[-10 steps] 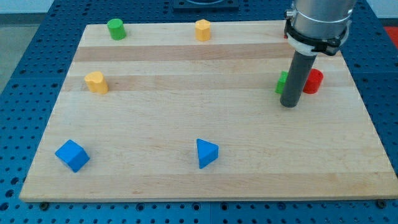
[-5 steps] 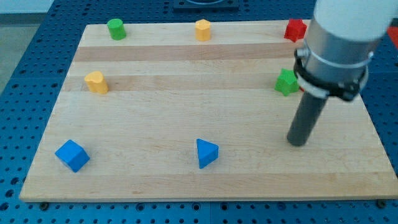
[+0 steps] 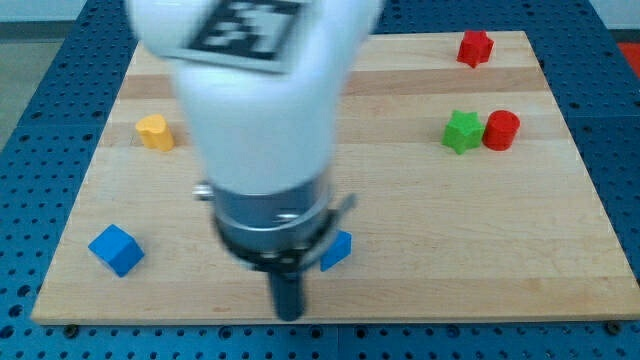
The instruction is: Move the blue cube towards up
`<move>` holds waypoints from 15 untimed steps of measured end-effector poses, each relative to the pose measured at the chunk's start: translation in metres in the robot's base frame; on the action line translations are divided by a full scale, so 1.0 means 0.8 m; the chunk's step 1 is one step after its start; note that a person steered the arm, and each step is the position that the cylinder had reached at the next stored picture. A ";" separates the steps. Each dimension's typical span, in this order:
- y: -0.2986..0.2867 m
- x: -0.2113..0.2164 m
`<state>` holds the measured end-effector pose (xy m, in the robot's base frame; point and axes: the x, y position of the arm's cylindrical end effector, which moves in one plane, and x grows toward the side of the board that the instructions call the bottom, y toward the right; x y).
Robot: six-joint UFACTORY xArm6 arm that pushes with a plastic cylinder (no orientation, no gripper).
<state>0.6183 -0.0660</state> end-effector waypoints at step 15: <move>-0.102 -0.166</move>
<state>0.4853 -0.1473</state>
